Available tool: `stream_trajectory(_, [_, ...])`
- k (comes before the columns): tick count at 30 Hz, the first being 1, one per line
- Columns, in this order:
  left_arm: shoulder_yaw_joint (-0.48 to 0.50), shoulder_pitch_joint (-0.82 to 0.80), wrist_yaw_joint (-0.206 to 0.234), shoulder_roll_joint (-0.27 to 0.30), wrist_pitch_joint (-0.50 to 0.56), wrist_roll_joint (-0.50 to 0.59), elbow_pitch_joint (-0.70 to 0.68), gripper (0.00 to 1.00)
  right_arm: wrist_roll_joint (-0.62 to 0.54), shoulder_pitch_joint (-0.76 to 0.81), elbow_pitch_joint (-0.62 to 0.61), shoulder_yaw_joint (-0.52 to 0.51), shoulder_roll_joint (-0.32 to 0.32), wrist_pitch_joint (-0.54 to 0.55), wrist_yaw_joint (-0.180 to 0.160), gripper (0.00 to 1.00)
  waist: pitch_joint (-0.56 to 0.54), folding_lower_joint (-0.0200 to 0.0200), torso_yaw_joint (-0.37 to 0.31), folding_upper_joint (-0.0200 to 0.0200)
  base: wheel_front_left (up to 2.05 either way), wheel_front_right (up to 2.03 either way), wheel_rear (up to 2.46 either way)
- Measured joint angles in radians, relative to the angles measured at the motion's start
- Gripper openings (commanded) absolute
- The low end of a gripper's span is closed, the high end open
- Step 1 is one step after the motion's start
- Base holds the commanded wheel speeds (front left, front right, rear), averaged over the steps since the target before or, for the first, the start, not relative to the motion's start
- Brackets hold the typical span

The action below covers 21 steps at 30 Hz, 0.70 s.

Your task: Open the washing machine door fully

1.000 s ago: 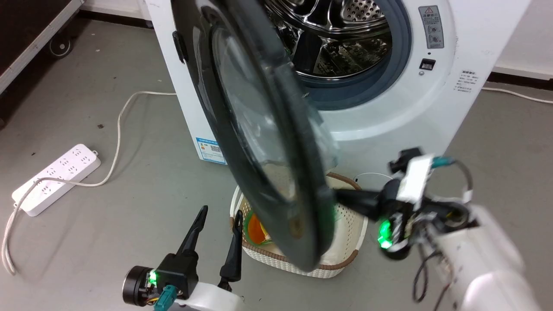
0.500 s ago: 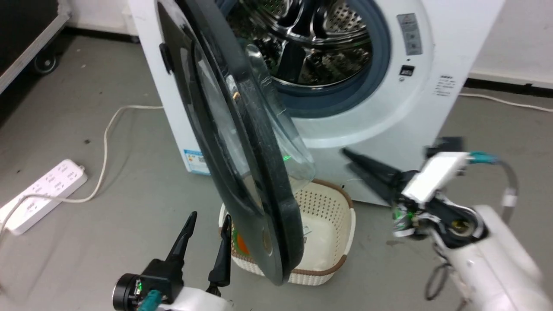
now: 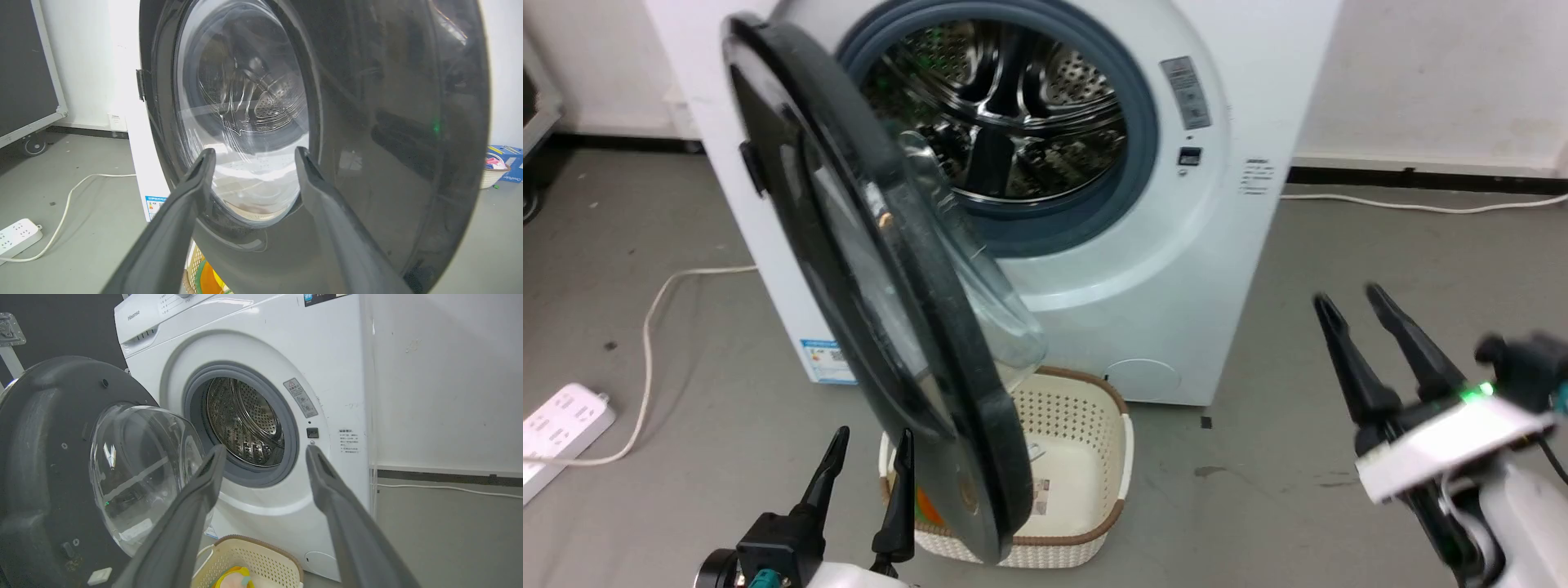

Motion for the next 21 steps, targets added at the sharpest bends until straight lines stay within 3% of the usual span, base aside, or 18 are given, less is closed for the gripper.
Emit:
stream_trajectory(4, [0.023, 0.004, -0.003, 0.0, 0.0, 0.011, -0.007, 1.0, -0.222, 0.097, -0.042, -0.093, 0.041, -0.04, 0.0, 1.0, -0.008, 0.0, -0.025, 0.0, 0.0, 0.0, 0.0])
stream_trajectory(12, [0.031, 0.02, -0.019, 0.0, 0.0, 0.023, -0.006, 1.0, -0.571, 0.293, -0.167, -0.258, 0.251, -0.051, 0.0, 1.0, -0.008, 0.0001, -0.042, 0.0, 0.0, 0.0, 0.0])
stream_trajectory(15, [0.028, 0.02, -0.021, 0.0, 0.0, 0.025, -0.003, 1.0, -0.626, 0.35, -0.21, -0.297, 0.298, -0.051, 0.0, 1.0, -0.008, 0.0001, -0.036, 0.0, 0.0, 0.0, 0.0])
stream_trajectory(21, [0.019, 0.021, -0.022, 0.0, 0.0, 0.03, 0.012, 1.0, -0.655, 0.41, -0.226, -0.301, 0.328, -0.052, 0.0, 1.0, -0.007, 0.0001, -0.03, 0.0, 0.0, 0.0, 0.0])
